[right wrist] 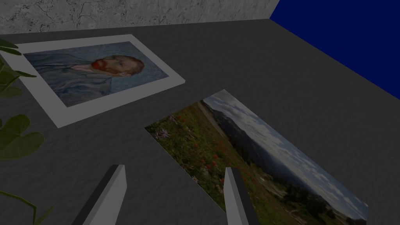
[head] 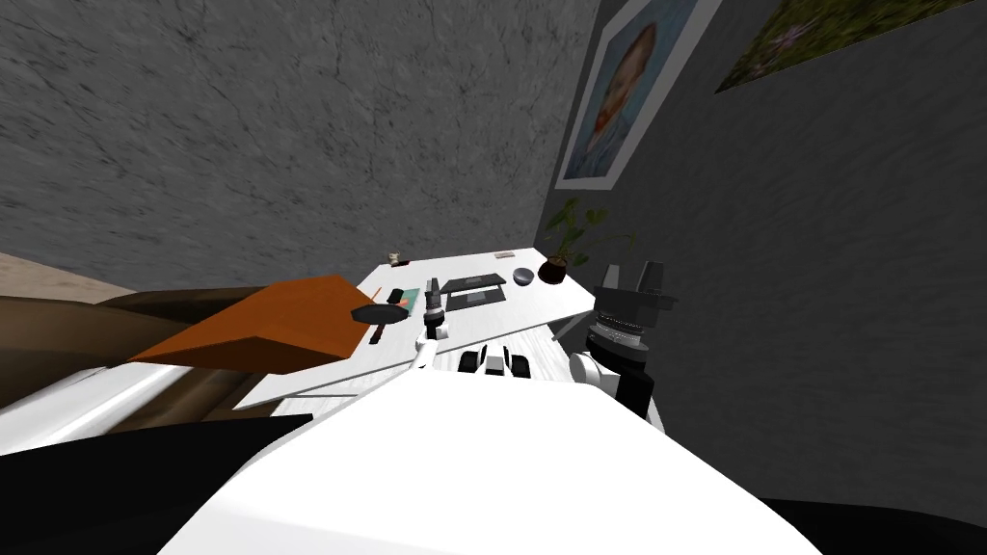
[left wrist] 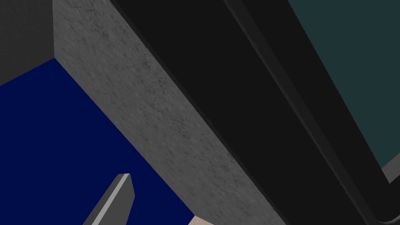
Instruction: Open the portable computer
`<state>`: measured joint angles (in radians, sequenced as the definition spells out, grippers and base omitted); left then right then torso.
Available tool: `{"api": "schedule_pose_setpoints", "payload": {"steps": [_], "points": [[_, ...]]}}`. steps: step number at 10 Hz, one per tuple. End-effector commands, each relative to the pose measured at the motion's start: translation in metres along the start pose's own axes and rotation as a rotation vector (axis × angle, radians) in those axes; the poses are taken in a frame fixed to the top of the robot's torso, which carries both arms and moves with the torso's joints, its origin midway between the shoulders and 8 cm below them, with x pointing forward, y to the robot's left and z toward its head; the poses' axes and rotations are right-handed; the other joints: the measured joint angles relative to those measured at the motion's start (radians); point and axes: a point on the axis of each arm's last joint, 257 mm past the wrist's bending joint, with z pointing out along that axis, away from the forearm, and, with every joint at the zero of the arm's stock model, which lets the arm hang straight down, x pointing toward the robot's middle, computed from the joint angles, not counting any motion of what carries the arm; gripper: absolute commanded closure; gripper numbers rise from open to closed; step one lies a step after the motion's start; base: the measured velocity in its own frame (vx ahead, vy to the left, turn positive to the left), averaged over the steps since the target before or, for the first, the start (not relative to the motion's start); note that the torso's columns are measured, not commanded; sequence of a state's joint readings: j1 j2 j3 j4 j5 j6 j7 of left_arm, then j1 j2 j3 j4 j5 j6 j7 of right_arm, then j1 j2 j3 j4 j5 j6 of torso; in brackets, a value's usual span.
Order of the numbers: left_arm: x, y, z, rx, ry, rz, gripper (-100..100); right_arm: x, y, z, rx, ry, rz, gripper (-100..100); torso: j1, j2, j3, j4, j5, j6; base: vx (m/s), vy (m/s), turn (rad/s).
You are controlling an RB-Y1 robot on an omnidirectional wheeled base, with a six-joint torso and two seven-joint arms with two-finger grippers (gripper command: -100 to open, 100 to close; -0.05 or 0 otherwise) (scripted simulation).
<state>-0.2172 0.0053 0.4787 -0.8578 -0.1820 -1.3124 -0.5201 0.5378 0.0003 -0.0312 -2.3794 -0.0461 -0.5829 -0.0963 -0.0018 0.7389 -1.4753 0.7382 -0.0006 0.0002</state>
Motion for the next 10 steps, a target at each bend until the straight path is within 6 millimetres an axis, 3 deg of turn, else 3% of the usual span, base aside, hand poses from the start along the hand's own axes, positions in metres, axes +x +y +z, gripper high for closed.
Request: {"api": "schedule_pose_setpoints", "payload": {"steps": [1,4,6,7,10], "points": [[0.003,0.001,0.027,0.01,0.011,0.0,-100,0.0,0.0,0.0,0.0,0.0,0.0,0,0.0,0.001,0.001,0.0,0.0,0.0,-0.069,-0.054,0.043],[0.007,-0.001,0.058,0.022,0.022,0.001,-100,0.0,0.0,0.0,0.0,0.0,0.0,0,0.002,-0.001,-0.001,0.0,0.001,0.0,-0.068,-0.048,0.041],[0.004,0.0,0.055,0.023,0.021,0.001,-100,0.0,0.0,0.0,0.0,0.0,0.0,0,0.003,-0.002,-0.002,-0.001,0.001,0.0,-0.027,-0.018,0.006],[0.005,0.0,0.055,0.021,0.022,0.001,0,0.0,0.0,0.0,0.0,0.0,0.0,0,0.003,-0.003,-0.002,-0.001,0.001,0.0,0.0,0.0,0.0],[0.005,0.0,0.055,0.021,0.022,0.001,0,0.0,0.0,0.0,0.0,0.0,0.0,0,0.002,-0.001,-0.001,0.0,0.001,0.0,0.0,0.0,0.0]]}}
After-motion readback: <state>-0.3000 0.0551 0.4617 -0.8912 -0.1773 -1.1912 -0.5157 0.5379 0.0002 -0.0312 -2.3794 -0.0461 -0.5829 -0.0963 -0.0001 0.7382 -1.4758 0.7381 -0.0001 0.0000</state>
